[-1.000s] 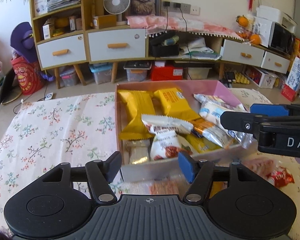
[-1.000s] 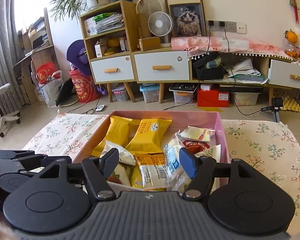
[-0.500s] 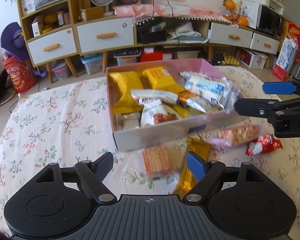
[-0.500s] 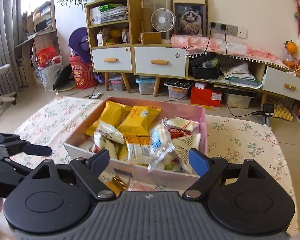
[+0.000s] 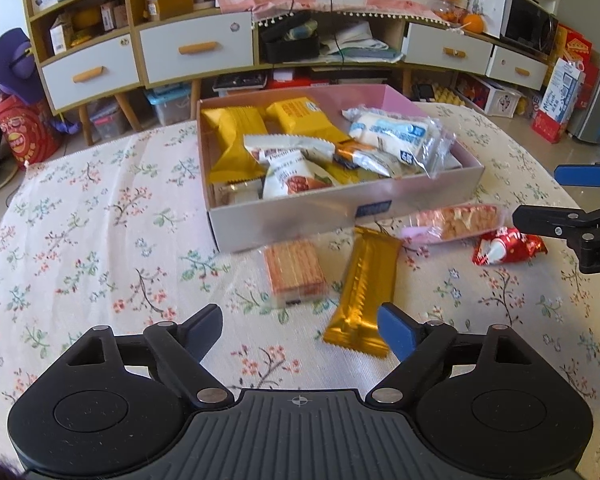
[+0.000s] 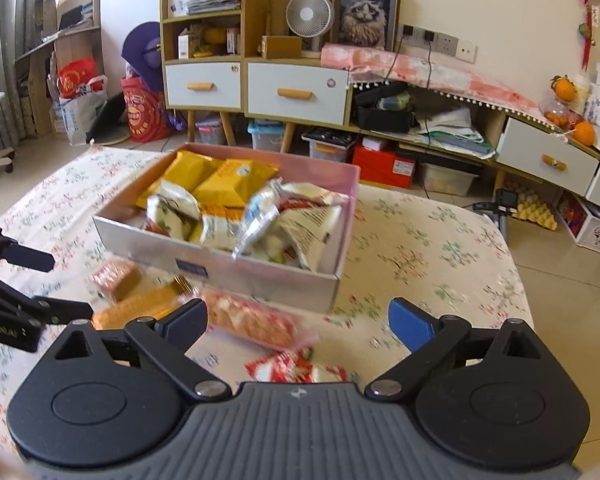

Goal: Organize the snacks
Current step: 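Grasp the gold-wrapped bar with the left tool while the right tool grasps the red candy bag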

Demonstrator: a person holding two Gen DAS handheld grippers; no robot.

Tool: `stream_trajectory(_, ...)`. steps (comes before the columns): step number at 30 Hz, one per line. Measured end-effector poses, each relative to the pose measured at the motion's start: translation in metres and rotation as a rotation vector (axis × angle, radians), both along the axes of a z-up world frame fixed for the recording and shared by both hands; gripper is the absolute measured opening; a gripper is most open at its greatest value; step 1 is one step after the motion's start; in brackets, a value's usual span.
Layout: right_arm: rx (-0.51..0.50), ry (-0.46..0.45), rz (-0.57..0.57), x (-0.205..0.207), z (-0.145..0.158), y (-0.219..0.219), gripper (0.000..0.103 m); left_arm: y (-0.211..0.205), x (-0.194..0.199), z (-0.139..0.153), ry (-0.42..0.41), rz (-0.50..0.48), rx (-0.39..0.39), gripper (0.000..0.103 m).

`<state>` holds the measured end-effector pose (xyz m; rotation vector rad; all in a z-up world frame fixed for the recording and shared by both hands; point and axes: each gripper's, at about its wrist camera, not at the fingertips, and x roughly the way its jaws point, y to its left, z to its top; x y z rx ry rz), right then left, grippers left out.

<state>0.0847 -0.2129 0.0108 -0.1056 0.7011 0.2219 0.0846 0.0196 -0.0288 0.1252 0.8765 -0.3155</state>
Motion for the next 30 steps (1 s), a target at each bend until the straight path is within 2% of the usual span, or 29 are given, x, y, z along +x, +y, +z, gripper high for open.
stream_trajectory(8, -0.041, 0.062, 0.003, -0.007, -0.021, -0.011, 0.099, -0.008, -0.002, -0.018, 0.043, -0.060, -0.021, 0.086)
stream_trajectory(12, -0.077, 0.092, 0.019, -0.010, -0.035, -0.012, 0.099, -0.014, -0.004, -0.022, 0.034, -0.112, -0.021, 0.085)
stream_trajectory(15, -0.068, 0.116, 0.020, -0.010, -0.043, -0.015, 0.099, -0.018, -0.004, -0.023, 0.022, -0.138, -0.026, 0.082)
stream_trajectory(21, -0.025, 0.133, 0.002, -0.007, -0.049, -0.020, 0.099, -0.030, -0.003, -0.024, 0.020, -0.187, -0.033, 0.066)
stream_trajectory(30, 0.033, 0.112, 0.014, -0.001, -0.054, -0.017, 0.099, -0.047, 0.001, -0.026, -0.038, -0.201, -0.012, 0.056)
